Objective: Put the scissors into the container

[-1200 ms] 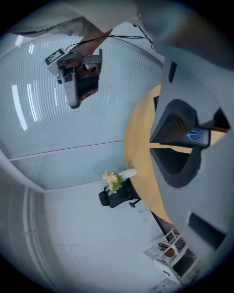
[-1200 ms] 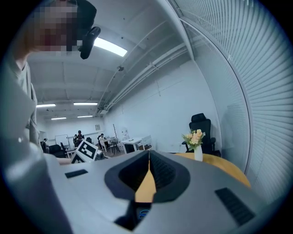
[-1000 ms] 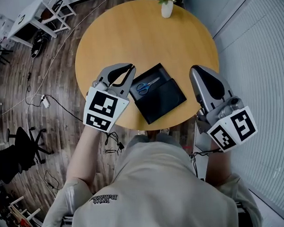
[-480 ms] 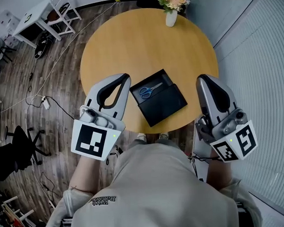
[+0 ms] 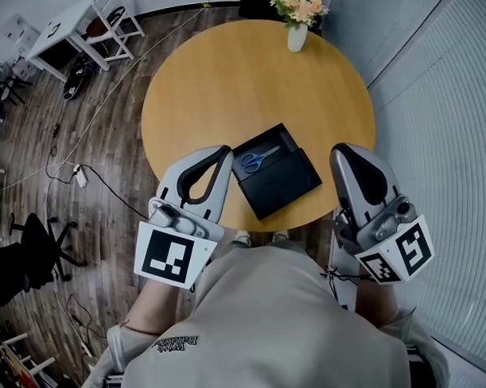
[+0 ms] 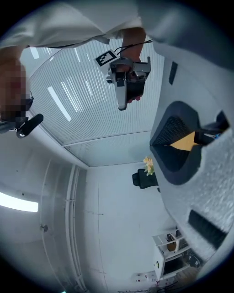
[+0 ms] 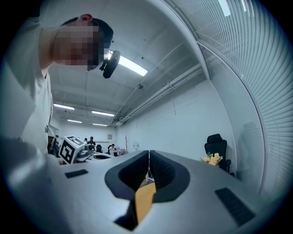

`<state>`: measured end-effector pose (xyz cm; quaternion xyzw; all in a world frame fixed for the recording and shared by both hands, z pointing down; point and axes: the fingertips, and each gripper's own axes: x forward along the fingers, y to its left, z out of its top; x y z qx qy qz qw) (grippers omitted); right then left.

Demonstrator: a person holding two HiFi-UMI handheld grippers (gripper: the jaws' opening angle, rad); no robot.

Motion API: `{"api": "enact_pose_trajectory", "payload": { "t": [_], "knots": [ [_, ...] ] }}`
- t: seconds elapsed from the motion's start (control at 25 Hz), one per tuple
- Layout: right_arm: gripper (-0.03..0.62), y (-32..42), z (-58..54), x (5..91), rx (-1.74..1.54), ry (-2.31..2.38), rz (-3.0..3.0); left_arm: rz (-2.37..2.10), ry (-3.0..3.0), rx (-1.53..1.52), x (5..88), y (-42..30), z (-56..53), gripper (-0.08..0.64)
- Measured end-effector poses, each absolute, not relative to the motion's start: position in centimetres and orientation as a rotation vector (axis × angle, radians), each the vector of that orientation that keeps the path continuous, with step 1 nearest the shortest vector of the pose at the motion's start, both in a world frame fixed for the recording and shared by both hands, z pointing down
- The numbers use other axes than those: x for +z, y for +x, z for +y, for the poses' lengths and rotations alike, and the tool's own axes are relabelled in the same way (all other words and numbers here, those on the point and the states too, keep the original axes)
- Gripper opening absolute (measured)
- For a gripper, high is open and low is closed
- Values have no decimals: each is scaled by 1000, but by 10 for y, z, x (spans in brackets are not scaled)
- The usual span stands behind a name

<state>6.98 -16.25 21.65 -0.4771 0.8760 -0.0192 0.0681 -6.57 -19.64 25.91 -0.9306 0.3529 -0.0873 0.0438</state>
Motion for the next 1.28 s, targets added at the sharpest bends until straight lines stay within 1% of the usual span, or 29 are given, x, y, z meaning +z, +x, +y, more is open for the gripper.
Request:
{"api": "enact_pose_trajectory", "payload": {
  "t": [0.48,1.0,1.28],
  "knots": [
    [30,76,-166,241,-42,-1568,2688,1117,-2868,-260,268,-68,-193,21],
    [30,72,-175,246,-74,-1591,2701,1149,-2864,-260,271,-80,-201,21],
    [31,66,-183,253,-12,-1570,2769,1134,-2872,-299,288,-75,-212,22]
  ]
}}
